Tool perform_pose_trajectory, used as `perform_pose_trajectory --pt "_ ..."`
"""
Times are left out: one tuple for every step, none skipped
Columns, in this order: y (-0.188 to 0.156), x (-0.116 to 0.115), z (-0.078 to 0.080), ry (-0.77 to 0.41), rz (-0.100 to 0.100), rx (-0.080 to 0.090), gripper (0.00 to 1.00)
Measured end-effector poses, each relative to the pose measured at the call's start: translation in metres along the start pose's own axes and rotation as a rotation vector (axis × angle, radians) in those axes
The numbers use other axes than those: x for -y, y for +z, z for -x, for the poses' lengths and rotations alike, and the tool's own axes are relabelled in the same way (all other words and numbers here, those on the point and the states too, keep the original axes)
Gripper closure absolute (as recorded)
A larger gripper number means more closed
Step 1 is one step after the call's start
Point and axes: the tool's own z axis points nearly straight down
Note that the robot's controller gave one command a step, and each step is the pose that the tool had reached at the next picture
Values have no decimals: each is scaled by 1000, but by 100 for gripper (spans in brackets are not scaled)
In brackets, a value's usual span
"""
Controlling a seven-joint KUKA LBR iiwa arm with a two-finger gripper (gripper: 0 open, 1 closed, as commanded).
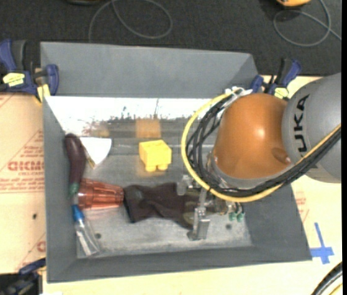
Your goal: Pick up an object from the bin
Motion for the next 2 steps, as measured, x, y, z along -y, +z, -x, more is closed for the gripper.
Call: perform_pose_trajectory --pt "-4 0 2 1 0 9 0" --pt "43 2 18 -50 -1 14 0"
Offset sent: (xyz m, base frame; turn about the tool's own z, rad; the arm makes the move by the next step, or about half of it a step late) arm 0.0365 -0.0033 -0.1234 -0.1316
